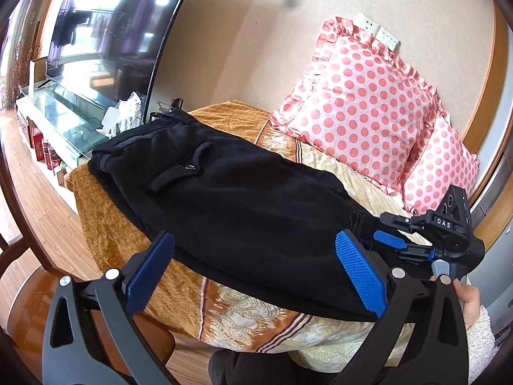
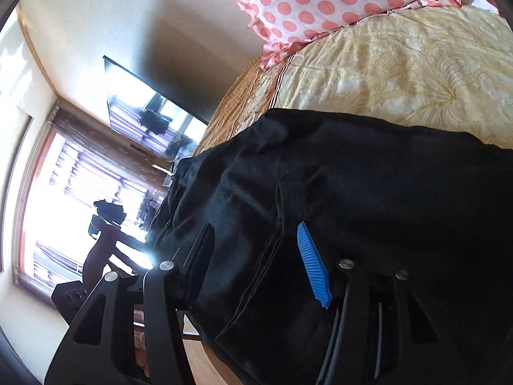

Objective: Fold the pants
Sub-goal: 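Close the left gripper on the folded trouser end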

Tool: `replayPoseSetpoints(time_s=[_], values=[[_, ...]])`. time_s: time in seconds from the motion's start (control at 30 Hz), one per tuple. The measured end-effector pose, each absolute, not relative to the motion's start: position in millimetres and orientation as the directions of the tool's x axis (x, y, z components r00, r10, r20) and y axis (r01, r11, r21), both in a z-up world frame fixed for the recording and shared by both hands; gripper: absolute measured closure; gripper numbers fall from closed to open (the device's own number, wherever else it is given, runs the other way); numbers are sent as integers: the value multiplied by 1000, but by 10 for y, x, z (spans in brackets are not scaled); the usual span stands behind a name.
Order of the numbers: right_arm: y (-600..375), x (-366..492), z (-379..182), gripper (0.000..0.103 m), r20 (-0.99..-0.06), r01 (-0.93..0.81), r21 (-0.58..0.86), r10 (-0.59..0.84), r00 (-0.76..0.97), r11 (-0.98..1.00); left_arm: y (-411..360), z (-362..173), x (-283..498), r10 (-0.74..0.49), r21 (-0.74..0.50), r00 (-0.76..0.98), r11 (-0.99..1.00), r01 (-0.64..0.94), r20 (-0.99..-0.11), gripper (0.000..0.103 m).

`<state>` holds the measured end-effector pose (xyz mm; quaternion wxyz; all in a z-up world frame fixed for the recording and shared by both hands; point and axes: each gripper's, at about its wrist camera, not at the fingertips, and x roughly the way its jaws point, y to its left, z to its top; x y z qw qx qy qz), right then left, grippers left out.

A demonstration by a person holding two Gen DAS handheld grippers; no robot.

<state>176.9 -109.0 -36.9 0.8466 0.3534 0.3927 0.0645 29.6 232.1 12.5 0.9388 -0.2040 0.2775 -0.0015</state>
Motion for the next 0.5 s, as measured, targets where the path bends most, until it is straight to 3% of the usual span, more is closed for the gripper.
replayPoseSetpoints(time_s=[0.07, 0.27, 0.37, 0.5], values=[[-1146, 1830, -509, 44, -669, 222, 632, 378, 640, 742, 2430, 137, 284, -117, -416, 851, 901, -126, -512, 2], [-974, 1654, -434, 43, -654, 157, 609, 380, 654, 778, 2784, 94, 229, -113, -502, 853, 844, -188, -510, 2], [-799, 1607, -455, 40, -691, 130, 539, 349, 633, 832, 3006, 52, 255, -127, -564, 852, 797, -217, -507, 2], [-753, 1463, -430, 38, -670, 116, 582, 393, 630, 805, 3314, 8, 408, -184, -647, 840, 725, -235, -511, 3]])
